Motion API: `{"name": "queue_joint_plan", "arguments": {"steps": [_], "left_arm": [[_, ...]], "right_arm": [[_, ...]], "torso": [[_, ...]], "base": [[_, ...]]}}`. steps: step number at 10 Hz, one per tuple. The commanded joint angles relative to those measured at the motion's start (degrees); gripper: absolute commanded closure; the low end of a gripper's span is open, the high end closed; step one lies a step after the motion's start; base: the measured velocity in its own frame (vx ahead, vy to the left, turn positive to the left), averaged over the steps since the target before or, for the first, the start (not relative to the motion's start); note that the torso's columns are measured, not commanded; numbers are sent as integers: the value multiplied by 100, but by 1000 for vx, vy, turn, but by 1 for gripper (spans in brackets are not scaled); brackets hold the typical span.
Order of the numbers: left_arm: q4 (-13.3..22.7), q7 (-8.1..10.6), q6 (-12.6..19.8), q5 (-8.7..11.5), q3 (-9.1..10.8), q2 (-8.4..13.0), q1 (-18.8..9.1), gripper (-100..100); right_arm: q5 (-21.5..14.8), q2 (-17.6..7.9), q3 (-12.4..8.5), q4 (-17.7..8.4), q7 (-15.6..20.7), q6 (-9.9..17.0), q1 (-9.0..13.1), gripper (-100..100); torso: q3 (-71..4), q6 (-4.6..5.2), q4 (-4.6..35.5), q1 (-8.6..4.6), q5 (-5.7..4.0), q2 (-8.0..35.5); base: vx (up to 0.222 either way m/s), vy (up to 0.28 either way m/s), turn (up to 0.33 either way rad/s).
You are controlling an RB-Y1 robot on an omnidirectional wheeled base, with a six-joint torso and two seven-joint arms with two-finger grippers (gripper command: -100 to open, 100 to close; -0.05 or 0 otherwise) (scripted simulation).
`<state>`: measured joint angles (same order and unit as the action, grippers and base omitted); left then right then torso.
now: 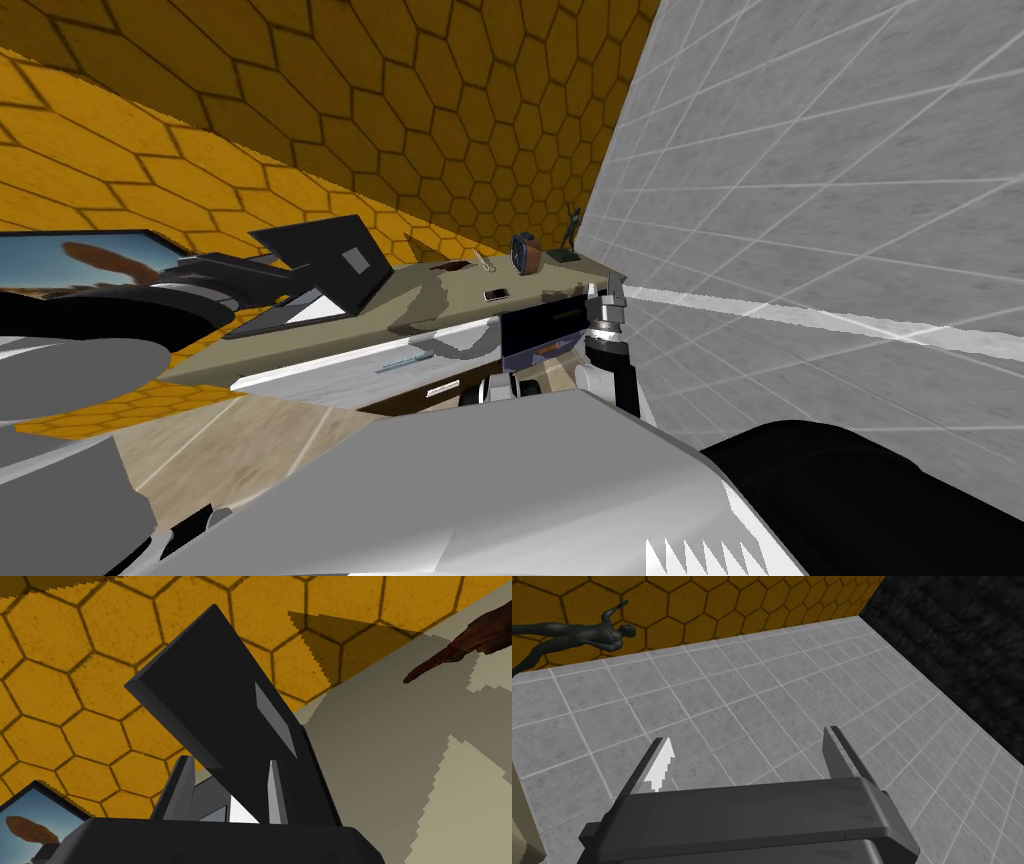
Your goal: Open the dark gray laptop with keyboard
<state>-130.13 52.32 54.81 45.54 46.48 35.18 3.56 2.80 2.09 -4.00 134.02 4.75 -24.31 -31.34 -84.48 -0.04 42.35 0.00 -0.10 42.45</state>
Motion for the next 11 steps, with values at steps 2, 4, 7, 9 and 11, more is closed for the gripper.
{"name": "queue_joint_plan", "arguments": {"steps": [2,4,7,9,11], "left_arm": [[163,398,28,187,142,-169,-149,100],[255,615,45,291,216,-265,-230,100],[319,755,61,357,256,-333,-289,100],[488,999,-10,515,315,-623,-354,100],[598,1145,-58,614,353,-813,-394,100]], "right_arm": [[0,0,0,0,0,0,0,0],[0,0,0,0,0,0,0,0],[0,0,0,0,0,0,0,0],[0,1,1,0,0,0,0,0],[0,0,0,0,0,0,0,0]], "torso": [[-1,-3,-2,-1,8,-4],[-8,0,-4,-1,7,-15],[-9,1,-5,3,9,-15],[-11,-5,-10,12,16,-22],[-6,-16,-23,46,46,-21]], "base": [[-36,52,12],[-19,51,14],[-15,42,7],[-10,46,13],[-3,51,9]]}}
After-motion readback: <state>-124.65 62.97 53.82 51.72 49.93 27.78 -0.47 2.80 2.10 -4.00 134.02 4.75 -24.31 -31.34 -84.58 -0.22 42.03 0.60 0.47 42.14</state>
